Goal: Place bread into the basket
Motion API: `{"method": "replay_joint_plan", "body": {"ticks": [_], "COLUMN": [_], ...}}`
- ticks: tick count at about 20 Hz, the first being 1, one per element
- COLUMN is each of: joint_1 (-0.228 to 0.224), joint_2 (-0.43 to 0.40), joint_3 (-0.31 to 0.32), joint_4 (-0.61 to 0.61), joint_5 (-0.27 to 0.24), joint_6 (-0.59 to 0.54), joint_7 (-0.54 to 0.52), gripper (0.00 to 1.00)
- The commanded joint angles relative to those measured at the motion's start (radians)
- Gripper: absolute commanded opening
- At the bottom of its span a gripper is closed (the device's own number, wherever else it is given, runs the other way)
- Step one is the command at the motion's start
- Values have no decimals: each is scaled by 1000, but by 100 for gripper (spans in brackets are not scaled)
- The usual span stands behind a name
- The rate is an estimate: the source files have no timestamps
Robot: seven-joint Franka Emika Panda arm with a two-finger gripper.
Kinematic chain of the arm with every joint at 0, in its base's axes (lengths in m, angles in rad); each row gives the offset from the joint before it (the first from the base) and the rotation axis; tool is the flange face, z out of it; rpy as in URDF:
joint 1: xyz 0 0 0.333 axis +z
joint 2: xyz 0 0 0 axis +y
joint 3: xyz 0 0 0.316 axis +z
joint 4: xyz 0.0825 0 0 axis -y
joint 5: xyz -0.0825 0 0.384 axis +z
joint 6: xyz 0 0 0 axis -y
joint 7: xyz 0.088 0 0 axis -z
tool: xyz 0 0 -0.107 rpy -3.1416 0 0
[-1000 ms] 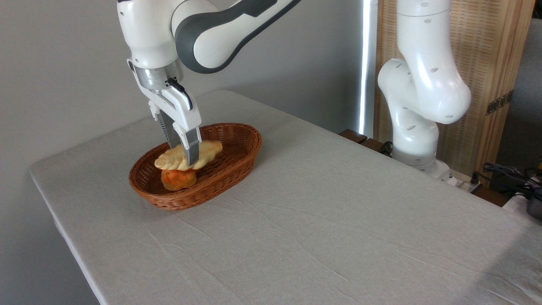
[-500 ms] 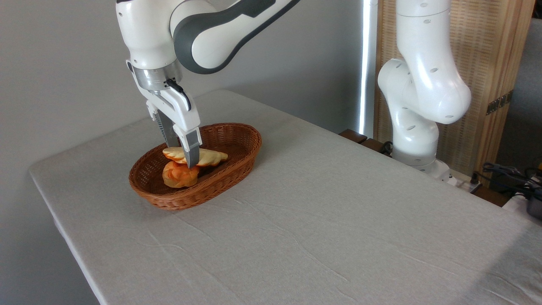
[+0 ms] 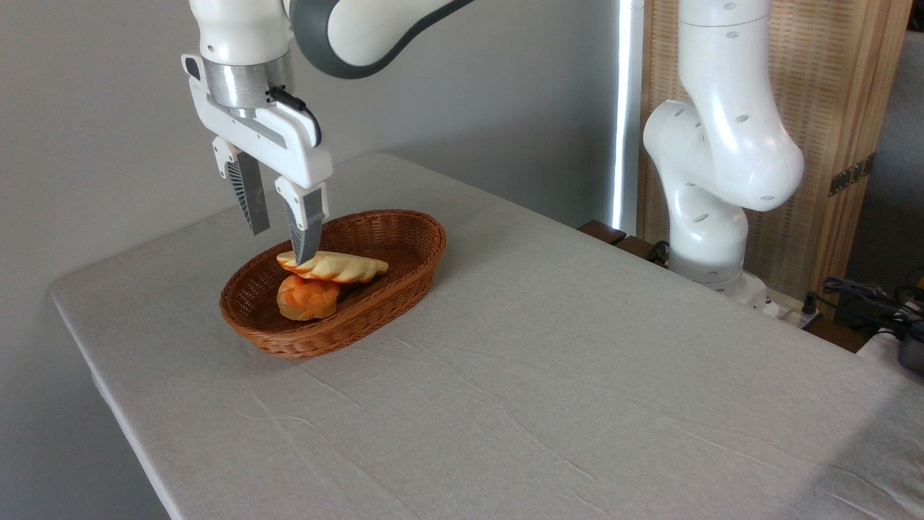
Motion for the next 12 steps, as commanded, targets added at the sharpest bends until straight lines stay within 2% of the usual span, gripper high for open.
{"method": "replay_joint_plan", "body": {"ticks": [1,3,5,6,8,12], "joint_1": [-3,-3,-3,-1,-1,-1], "joint_2": [-26,-26,-26,-26,-23,-18], "joint_3": [117,169,203,211,217,217], "joint_4": [18,16,16,16,16,16], "joint_5": [12,14,20,43,74,80], "joint_6": [-61,-84,-156,-172,-176,-173], "joint_7": [47,126,223,271,300,331], "gripper": [100,100,100,100,100,100]}}
